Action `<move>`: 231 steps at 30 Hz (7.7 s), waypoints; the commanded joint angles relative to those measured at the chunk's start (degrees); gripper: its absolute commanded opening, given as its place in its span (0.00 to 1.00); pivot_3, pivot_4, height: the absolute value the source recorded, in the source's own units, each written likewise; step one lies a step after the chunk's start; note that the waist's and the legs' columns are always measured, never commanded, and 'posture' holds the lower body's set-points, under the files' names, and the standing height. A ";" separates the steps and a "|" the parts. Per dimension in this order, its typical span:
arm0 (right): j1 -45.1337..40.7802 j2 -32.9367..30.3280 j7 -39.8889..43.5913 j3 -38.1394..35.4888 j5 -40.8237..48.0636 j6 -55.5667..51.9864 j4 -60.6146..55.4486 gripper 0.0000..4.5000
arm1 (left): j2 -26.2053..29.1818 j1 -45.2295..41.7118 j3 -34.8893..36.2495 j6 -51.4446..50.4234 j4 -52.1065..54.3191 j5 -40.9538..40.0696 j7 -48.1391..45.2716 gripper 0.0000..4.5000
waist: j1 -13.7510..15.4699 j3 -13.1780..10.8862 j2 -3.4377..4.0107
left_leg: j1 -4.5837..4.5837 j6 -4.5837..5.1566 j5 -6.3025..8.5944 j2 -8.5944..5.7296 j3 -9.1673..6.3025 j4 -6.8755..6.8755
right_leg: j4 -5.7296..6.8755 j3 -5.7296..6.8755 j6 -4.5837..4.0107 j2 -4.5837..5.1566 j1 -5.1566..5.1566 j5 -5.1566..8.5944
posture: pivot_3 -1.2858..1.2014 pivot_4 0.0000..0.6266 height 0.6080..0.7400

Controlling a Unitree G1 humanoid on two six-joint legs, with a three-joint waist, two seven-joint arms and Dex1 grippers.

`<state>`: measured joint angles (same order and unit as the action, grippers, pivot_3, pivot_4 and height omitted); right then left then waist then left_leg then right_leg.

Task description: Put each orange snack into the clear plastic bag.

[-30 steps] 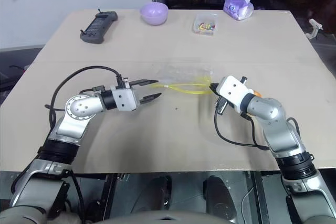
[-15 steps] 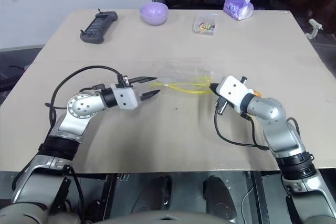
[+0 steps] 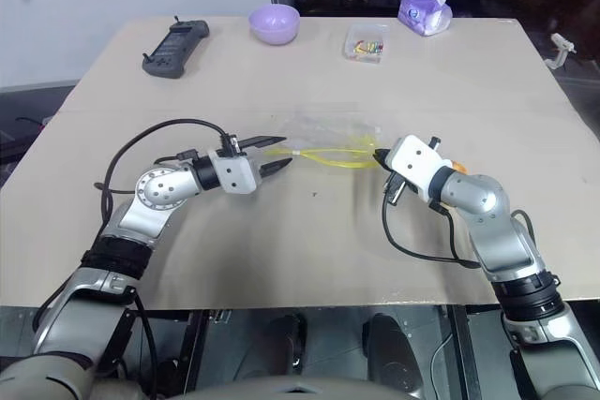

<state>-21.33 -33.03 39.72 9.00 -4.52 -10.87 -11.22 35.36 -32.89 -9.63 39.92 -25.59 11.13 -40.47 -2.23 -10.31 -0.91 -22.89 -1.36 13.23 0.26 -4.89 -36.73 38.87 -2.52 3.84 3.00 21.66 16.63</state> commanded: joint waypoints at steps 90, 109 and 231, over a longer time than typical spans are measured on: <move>-4.62 5.86 -2.10 -6.56 4.12 5.13 5.80 0.99 | -5.52 2.60 -1.16 -23.11 12.93 10.41 15.66 0.00 | 0.40 0.01 0.02 | -0.06 0.00 0.00 -0.02 -0.07 -0.07 | 0.02 0.04 0.00 0.01 0.00 0.00 | 0.52 0.24 1.00; 20.94 3.05 -5.02 -25.84 20.58 -8.08 -1.42 0.99 | -5.56 1.86 -1.69 -23.15 11.34 10.06 15.73 0.00 | 0.10 0.02 0.03 | 0.01 0.00 0.00 -0.04 -0.01 -0.07 | 0.07 -0.02 0.00 0.04 -0.05 -0.01 | 0.52 0.24 1.00; -18.38 5.18 -10.87 1.56 -7.69 32.50 50.26 0.29 | -8.97 4.17 -4.96 -14.33 12.15 5.24 11.11 0.00 | -0.12 0.01 0.07 | 0.00 0.00 0.00 -0.04 0.04 -0.13 | 0.04 -0.07 0.00 0.02 -0.01 -0.01 | 0.52 0.24 1.00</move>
<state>-38.06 -27.78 29.46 10.87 -12.25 19.58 39.20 26.09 -28.82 -15.74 25.16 -15.31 16.55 -30.15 -2.35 -10.29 -0.84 -22.89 -1.36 13.23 0.23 -4.84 -36.86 38.91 -2.60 3.84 3.02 21.65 16.62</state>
